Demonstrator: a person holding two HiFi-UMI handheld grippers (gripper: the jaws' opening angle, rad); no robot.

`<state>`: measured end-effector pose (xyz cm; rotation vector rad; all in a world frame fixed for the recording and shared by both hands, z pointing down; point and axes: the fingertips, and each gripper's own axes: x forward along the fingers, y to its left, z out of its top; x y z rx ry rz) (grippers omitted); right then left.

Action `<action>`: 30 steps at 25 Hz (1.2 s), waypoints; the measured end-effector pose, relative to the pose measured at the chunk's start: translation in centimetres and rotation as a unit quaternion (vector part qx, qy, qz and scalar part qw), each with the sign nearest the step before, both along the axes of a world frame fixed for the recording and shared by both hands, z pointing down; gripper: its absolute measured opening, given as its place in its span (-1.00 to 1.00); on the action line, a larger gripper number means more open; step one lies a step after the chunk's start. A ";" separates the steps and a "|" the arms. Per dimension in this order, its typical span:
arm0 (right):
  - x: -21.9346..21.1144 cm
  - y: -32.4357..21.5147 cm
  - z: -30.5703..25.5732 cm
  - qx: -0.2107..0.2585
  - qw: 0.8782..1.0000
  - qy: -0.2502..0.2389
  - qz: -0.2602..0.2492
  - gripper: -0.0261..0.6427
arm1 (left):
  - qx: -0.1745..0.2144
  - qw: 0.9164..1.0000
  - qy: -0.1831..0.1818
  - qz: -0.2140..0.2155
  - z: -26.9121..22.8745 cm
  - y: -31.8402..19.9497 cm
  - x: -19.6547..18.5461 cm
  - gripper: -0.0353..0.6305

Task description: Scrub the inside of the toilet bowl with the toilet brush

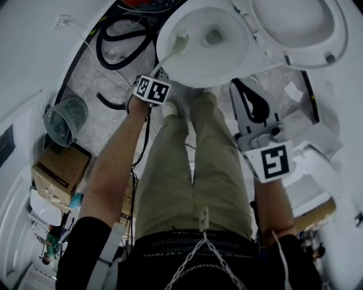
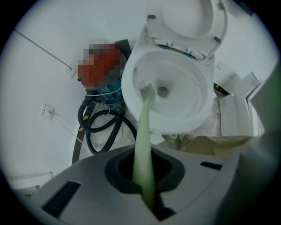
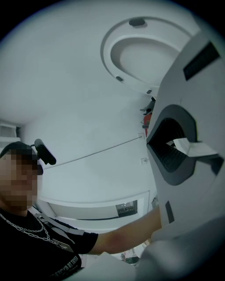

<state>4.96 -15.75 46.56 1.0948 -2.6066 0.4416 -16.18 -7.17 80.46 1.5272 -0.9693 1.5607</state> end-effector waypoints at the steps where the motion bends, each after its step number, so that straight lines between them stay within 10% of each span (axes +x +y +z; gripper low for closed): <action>1: 0.2 -0.2 0.1 -0.001 1.000 0.001 -0.002 -0.91 | 0.004 1.000 0.006 -0.016 -0.1 -0.4 0.1 -0.89; 12: 1.6 -3.2 1.3 -0.015 1.000 0.001 -0.014 -0.91 | -0.027 0.993 0.100 -0.060 -1.0 1.2 8.3 -0.89; 30: 3.9 -6.4 2.4 -0.021 1.000 0.000 -0.018 -0.91 | -0.091 0.989 0.047 -0.111 2.4 1.1 6.7 -0.89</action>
